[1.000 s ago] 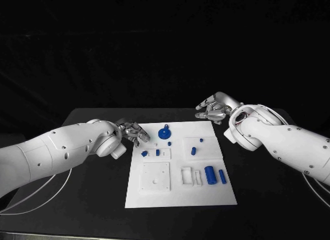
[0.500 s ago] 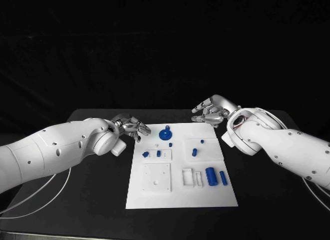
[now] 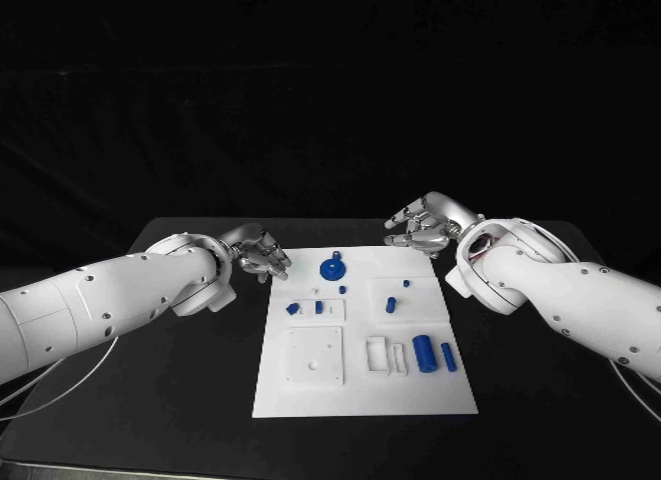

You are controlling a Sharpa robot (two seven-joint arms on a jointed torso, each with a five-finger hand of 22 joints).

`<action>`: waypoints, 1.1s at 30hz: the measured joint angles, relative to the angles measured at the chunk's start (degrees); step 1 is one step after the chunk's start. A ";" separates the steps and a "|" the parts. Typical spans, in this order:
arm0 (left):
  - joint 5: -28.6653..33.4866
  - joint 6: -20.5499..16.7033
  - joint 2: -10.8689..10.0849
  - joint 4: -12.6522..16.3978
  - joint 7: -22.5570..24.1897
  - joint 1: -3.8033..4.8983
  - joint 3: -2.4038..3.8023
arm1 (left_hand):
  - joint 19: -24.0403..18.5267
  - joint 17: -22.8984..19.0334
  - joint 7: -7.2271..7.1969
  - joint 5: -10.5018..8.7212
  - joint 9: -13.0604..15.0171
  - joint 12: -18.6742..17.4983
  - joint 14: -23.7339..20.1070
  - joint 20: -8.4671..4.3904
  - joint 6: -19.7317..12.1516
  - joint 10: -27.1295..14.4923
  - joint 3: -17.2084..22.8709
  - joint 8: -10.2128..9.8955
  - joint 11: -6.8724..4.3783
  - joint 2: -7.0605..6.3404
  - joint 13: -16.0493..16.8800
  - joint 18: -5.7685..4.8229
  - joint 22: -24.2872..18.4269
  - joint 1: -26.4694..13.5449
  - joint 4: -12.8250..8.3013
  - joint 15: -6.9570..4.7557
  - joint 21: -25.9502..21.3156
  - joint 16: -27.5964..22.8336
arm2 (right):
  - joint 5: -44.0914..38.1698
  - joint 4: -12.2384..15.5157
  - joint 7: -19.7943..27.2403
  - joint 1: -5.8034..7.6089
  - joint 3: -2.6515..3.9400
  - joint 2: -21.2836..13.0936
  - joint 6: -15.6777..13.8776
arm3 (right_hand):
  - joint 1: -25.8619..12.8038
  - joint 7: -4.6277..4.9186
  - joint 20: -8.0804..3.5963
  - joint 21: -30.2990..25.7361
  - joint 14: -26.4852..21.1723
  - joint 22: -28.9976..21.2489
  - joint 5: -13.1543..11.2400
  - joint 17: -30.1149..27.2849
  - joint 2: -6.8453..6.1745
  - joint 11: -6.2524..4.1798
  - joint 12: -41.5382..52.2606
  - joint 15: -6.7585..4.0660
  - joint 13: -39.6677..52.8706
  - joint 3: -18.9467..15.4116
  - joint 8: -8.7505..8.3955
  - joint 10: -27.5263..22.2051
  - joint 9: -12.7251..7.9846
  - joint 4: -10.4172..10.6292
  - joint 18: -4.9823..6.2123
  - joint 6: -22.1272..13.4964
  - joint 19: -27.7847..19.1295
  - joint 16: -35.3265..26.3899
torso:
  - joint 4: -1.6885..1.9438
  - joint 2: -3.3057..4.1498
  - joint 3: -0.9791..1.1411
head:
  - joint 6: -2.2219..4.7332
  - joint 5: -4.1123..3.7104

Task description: Assemble the parts on the task board

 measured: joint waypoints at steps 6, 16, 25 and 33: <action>-9.81 0.33 0.47 0.37 0.04 -0.01 -0.48 | 2.05 -1.11 0.97 -0.03 -0.09 0.00 0.70 0.94 -2.22 -1.58 -7.55 -0.08 0.47 -2.98 0.03 -0.01 -4.60 -1.12 5.97 0.70 -4.58 -2.19 | -0.16 0.01 0.01 -0.17 0.00 -0.04 0.08 | 0.00 0.00 0.00 0.00 0.00 0.00 0.00 0.00 0.00 0.00 0.00 0.00 0.00 0.00 0.00 0.00 0.00 0.00 0.00 0.00 0.00 0.00 | 0.03 0.00 -0.03 | -0.03 0.15; -14.94 4.32 3.18 -0.61 -1.08 -0.01 -1.31 | 3.94 -1.40 0.51 -0.03 -0.09 0.00 0.83 0.65 -2.68 -4.50 -11.56 -0.08 0.81 -3.98 0.04 -0.01 -8.55 1.60 12.53 0.83 -8.80 -3.32 | -0.32 -0.03 0.03 -0.33 -0.01 0.10 0.29 | -0.23 0.00 0.00 0.00 0.00 0.00 0.00 0.00 0.23 0.00 0.00 0.00 -0.01 0.00 0.00 0.00 0.00 0.00 0.00 -0.01 0.00 0.00 | -0.05 0.04 0.02 | -0.14 0.42; -16.01 9.30 4.92 -2.34 -1.84 -0.01 -2.32 | 4.84 -0.80 0.00 -0.03 -0.09 0.00 1.46 -0.10 -3.20 -6.10 -11.40 -0.08 0.24 -3.30 0.03 -0.94 -8.44 2.81 13.32 0.20 -9.17 -2.81 | -0.39 -0.05 0.05 -0.36 -0.01 0.16 0.43 | -0.23 -0.01 0.00 0.00 0.00 0.00 0.00 0.00 0.23 0.00 0.00 0.00 -0.01 0.00 0.00 0.00 0.00 0.00 0.00 -0.01 0.00 0.00 | -0.06 0.08 0.14 | -0.31 0.32; -16.30 12.23 5.71 -3.65 -2.51 -0.03 -2.73 | 5.04 -0.51 -0.44 -0.03 -0.09 0.00 1.04 -0.30 -3.63 -7.37 -11.12 -0.08 0.25 -2.55 0.03 -0.94 -7.24 4.09 12.16 -0.22 -9.37 -2.32 | -0.43 -0.04 0.06 -0.36 -0.01 0.16 0.49 | -0.23 -0.01 0.00 0.00 0.00 0.03 0.00 0.00 0.23 0.01 0.00 0.00 -0.02 0.00 0.00 0.01 0.00 0.00 0.00 -0.01 0.00 0.00 | -0.06 0.08 0.12 | -0.34 0.23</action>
